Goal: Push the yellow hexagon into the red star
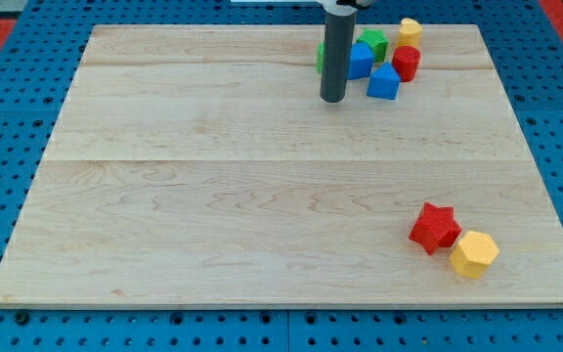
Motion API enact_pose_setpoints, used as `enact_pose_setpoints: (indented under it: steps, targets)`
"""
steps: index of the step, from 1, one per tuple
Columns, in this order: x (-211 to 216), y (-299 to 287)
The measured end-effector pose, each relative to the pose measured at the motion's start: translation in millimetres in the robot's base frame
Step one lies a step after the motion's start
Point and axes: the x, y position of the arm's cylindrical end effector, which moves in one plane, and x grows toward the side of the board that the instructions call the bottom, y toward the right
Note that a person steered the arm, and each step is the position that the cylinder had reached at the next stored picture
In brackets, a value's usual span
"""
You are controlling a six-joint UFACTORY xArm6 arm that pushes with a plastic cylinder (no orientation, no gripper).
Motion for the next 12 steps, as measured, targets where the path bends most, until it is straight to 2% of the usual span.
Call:
enact_pose_setpoints:
  steps: [1,2,3,4,5,6,7,11,12]
  targets:
    - [29,51]
    - [67,135]
    - [139,195]
    - [217,204]
    - [260,174]
    - [253,90]
    - [236,70]
    - [237,76]
    - [222,90]
